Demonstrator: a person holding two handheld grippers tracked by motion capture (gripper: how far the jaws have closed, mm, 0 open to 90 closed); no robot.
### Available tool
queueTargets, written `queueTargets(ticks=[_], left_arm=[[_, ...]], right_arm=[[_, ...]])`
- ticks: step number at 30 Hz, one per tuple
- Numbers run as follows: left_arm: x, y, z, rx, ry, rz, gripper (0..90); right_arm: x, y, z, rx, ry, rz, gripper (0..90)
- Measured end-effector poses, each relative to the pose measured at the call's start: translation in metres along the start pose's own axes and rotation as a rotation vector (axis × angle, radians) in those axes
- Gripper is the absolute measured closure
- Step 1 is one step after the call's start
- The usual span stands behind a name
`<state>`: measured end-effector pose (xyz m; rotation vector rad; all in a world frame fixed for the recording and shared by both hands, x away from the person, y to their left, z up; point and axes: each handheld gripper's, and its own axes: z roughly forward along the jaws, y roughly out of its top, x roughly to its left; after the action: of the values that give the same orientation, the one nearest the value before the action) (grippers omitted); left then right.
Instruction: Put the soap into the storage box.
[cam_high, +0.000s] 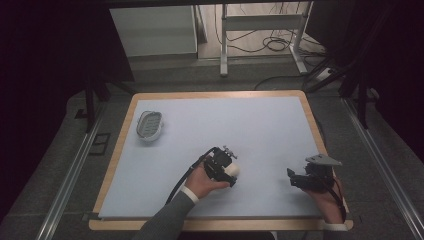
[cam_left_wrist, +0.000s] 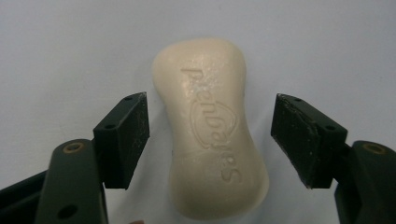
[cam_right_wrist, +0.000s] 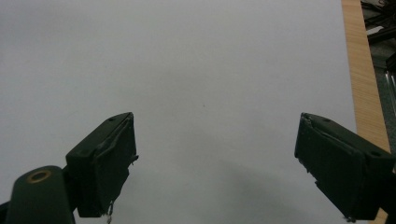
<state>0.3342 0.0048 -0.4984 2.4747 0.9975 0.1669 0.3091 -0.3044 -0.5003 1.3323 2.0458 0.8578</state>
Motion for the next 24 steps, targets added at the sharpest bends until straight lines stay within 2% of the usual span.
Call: queueTargets(ticks=[5, 7, 11, 20, 22, 24], left_arm=[[-0.0004, -0.0004, 0.0056, 0.033, 0.022, -0.006, 37.0], [-0.001, 0.0, 0.0068, 0.042, 0.017, -0.009, 39.7], [-0.0033, 0.0001, 0.0089, 0.042, 0.022, -0.009, 48.4], [0.0007, -0.0014, 0.0065, 0.049, 0.009, 0.006, 49.4], [-0.0007, -0.0025, 0.0035, 0.032, 0.027, 0.012, 49.4], [-0.001, -0.0031, 0.0009, 0.025, 0.014, 0.016, 49.5]], right_arm=[[0.0018, -0.0001, 0.0007, -0.003, 0.001, -0.003, 12.6], [0.0028, 0.0001, 0.001, -0.008, 0.01, 0.001, 12.6], [0.0035, -0.0002, 0.0017, -0.005, 0.008, -0.005, 12.6], [0.0016, -0.0009, 0.001, -0.007, 0.001, 0.001, 12.6], [0.0014, -0.0007, 0.0008, -0.011, -0.001, -0.001, 12.6], [0.0013, -0.0006, 0.0006, -0.015, -0.004, 0.0, 12.6]])
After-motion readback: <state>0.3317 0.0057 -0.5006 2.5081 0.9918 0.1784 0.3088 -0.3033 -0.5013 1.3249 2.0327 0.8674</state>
